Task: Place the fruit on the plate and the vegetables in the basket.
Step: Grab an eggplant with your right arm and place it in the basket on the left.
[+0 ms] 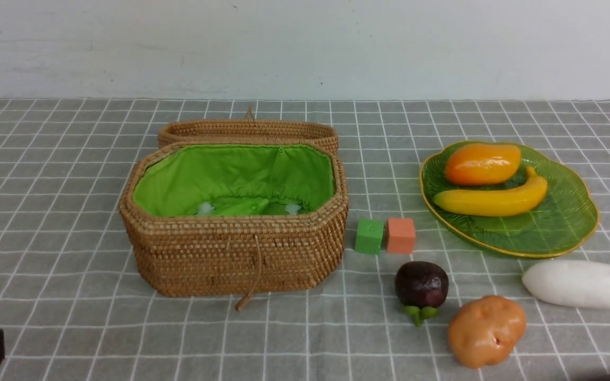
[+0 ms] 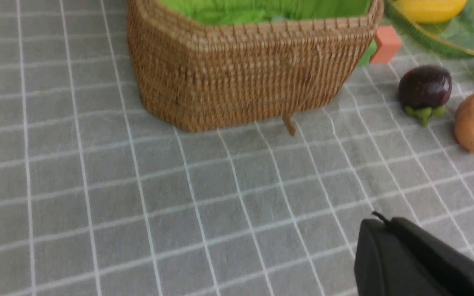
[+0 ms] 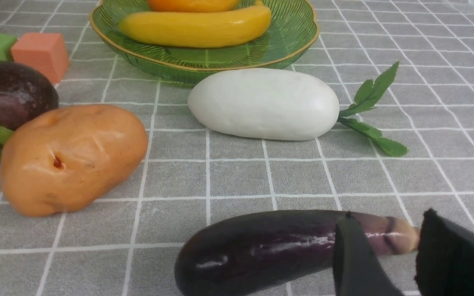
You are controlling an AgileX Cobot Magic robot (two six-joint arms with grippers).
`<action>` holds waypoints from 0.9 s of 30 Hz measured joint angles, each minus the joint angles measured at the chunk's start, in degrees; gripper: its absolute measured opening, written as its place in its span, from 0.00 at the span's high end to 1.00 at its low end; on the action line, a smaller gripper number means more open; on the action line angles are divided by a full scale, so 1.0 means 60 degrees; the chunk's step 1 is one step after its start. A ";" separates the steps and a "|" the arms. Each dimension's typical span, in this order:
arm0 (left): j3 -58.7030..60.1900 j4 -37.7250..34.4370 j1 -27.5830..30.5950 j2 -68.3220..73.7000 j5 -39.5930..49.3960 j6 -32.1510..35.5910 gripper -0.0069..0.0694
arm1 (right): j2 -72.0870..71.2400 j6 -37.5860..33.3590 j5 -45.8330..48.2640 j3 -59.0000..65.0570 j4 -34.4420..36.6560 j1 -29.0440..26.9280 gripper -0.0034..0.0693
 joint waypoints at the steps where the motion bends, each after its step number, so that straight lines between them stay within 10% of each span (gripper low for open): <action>1: 0.0411 0.0088 0.0118 -0.0374 -0.0812 0.0000 0.93 | 0.0000 0.0000 0.0000 0.0000 0.0000 0.0000 0.62; 9: 0.3330 0.0320 0.2270 -0.2822 -0.2846 0.0217 0.93 | 0.0000 0.0000 0.0000 0.0000 0.0000 0.0000 0.62; 27: 0.6048 0.0481 0.3436 -0.3862 -0.3293 0.0350 0.92 | 0.0000 0.0000 0.0000 0.0000 0.0000 0.0000 0.62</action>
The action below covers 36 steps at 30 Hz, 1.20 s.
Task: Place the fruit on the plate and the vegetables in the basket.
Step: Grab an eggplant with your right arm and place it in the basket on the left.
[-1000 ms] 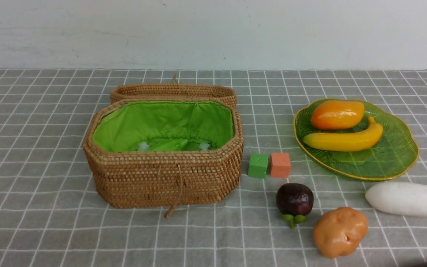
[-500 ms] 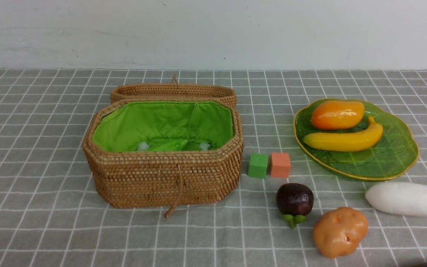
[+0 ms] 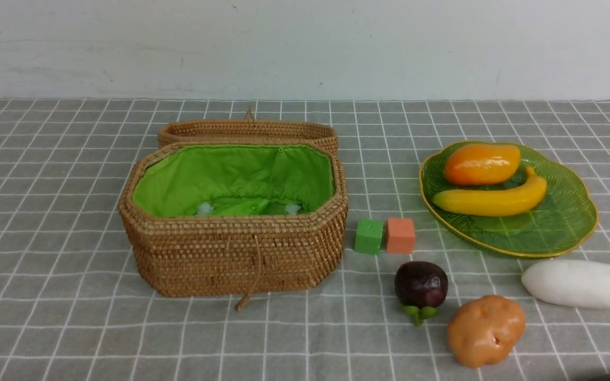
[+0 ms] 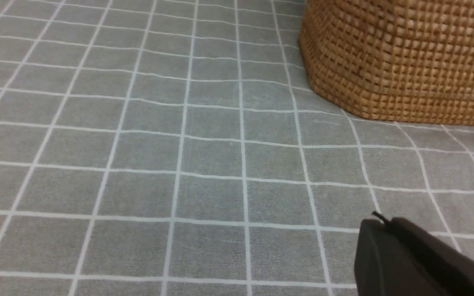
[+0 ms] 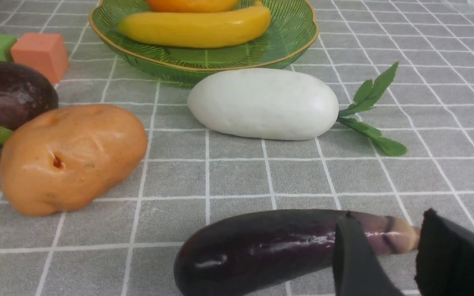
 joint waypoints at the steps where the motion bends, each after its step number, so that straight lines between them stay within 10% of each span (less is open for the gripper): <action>1: 0.0000 0.0009 0.0014 0.0000 0.0000 0.0000 0.92 | 0.0000 0.0000 0.0000 0.0000 0.0000 0.0000 0.62; 26: 0.0020 0.0007 0.0034 0.0000 0.0009 0.0000 0.91 | 0.0000 0.0000 -0.0295 0.0042 -0.0066 0.0000 0.62; 36: 0.0020 0.0007 0.0034 0.0000 0.0009 0.0003 0.90 | 0.0000 0.0884 -0.5049 0.0105 0.0008 0.0000 0.62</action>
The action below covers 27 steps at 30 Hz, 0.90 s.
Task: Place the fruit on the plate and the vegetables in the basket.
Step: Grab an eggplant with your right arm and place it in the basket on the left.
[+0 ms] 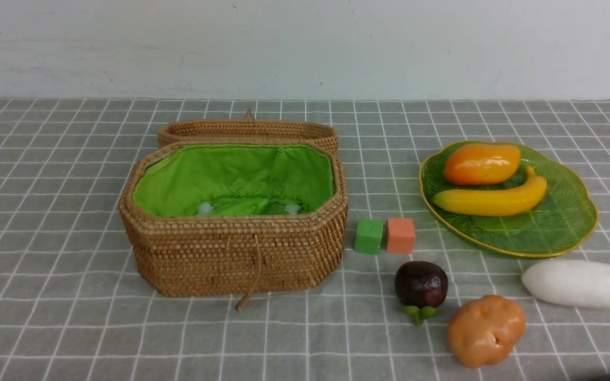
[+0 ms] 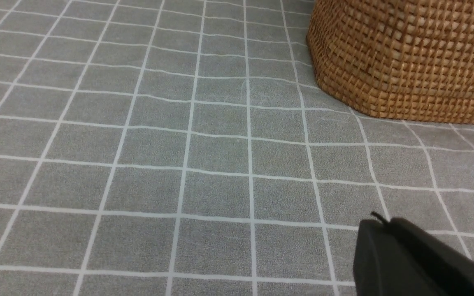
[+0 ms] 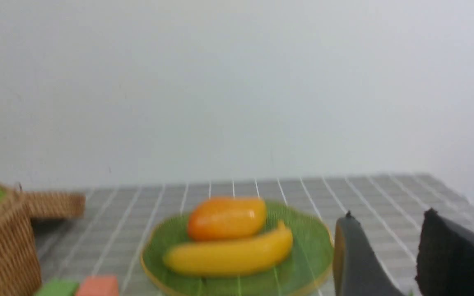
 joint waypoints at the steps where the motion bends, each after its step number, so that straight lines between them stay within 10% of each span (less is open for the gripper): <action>1: 0.0000 0.0000 0.0000 0.0000 0.0000 0.0000 0.90 | 0.0000 0.0016 -0.0201 0.0000 0.0000 0.0000 0.62; 10: 0.0000 0.0000 0.0000 0.0000 0.0007 0.0000 0.89 | 0.0000 0.2274 -0.1214 -0.1683 0.1354 0.0000 0.62; 20: 0.0000 0.0000 0.0000 0.0000 0.0007 0.0000 0.88 | 0.3654 0.2111 0.6668 -0.7592 0.0275 0.0000 0.62; 27: 0.0000 0.0000 0.0000 0.0000 0.0007 0.0000 0.87 | 0.6262 0.2468 0.8784 -0.7843 -0.0516 0.0000 0.62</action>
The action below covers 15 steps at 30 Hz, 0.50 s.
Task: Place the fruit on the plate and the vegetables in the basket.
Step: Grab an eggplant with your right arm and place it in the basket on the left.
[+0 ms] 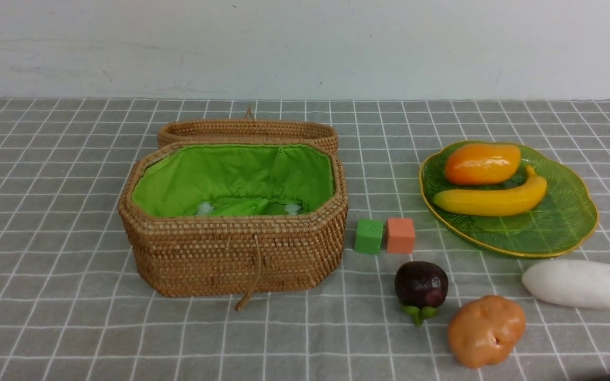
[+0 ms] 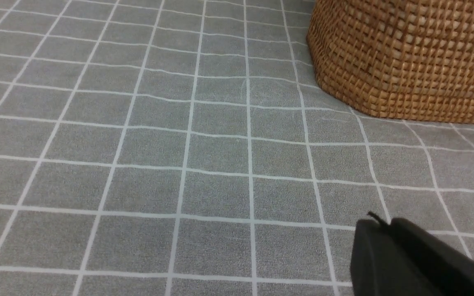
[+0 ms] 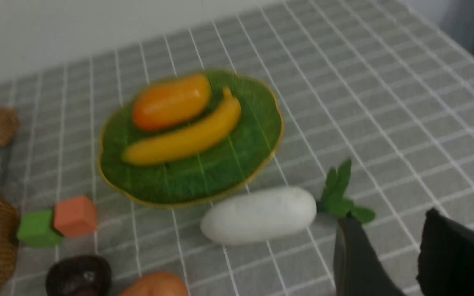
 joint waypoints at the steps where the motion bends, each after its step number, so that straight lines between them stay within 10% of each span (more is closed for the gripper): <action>1: 0.0000 0.0000 0.0000 0.0000 0.0000 0.0000 0.87 | 0.0465 0.0229 0.0170 0.0010 0.0072 0.0000 0.62; 15: 0.0000 0.0011 0.0000 0.0000 0.0000 0.0000 0.86 | 0.3811 0.2230 0.1518 0.0363 0.1702 0.0000 0.56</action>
